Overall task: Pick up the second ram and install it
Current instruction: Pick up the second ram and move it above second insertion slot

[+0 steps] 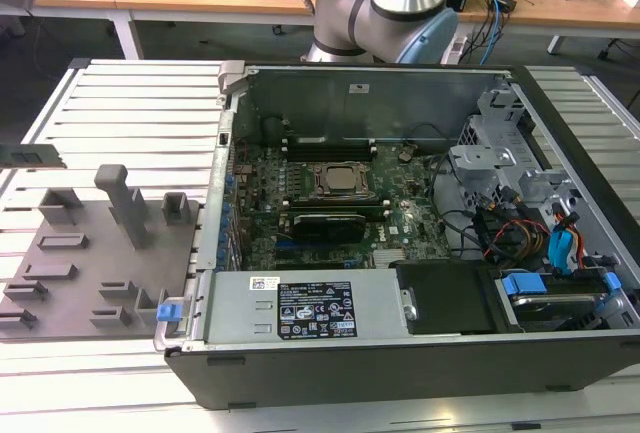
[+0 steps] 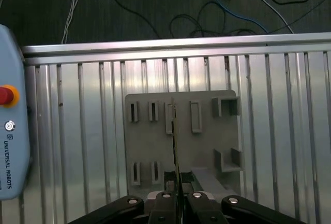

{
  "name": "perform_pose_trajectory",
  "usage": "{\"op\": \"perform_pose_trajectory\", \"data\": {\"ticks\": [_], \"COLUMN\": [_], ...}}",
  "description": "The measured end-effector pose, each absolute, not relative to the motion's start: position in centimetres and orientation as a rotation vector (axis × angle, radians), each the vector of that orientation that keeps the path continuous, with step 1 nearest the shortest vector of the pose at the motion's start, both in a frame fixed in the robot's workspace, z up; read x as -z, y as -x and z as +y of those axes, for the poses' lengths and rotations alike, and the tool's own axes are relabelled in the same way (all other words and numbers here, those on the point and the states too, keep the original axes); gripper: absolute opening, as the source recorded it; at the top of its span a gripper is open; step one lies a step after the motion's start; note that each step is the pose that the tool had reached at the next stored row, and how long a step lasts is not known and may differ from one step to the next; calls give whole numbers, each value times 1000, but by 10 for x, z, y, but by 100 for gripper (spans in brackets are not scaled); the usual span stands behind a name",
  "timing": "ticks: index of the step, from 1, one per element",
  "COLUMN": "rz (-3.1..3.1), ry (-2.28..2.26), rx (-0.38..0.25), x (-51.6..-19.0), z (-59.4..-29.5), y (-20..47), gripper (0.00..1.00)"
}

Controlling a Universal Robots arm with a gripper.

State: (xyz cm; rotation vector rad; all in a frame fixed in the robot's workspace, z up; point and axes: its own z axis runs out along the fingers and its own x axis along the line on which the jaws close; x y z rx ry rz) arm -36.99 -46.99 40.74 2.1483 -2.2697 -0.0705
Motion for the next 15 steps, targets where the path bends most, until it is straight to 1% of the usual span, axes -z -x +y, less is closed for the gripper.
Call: {"op": "perform_pose_trajectory", "data": {"ticks": [15], "rz": [-2270], "ry": [-2148], "rx": [70], "x": [-433], "z": [-463], "y": [370], "gripper": [14]}}
